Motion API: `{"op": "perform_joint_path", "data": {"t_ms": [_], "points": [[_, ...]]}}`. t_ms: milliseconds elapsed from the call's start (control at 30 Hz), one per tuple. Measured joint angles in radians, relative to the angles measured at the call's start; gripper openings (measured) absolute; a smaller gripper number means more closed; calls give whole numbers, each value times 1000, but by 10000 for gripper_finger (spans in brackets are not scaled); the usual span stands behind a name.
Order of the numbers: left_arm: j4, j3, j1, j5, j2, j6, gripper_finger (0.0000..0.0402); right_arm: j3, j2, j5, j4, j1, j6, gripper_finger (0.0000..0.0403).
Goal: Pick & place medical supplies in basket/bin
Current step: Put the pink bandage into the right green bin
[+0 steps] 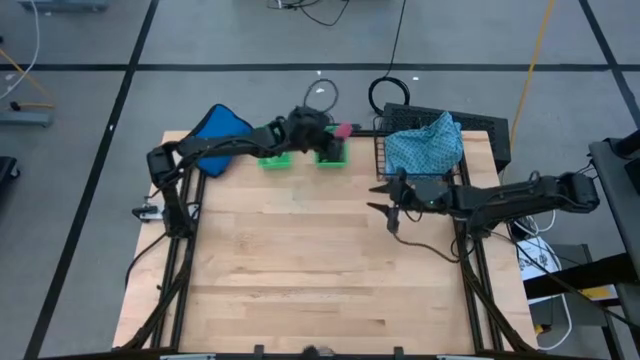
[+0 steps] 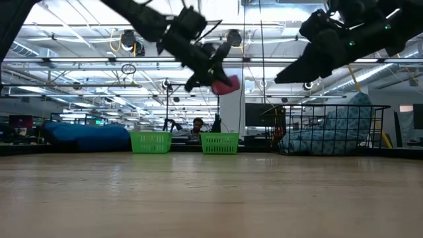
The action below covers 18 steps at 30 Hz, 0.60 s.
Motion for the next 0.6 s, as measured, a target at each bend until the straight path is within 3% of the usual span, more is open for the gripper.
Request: {"op": "perform_joint_path", "data": {"t_ms": [267,600], "points": [[290,-192,56,-120,15,-292,67,-33,-17,1,29,-1,-31,162],[460,-204,31,-198,124,-405,114,-33,-17,2,51,-1,-43,160]]}}
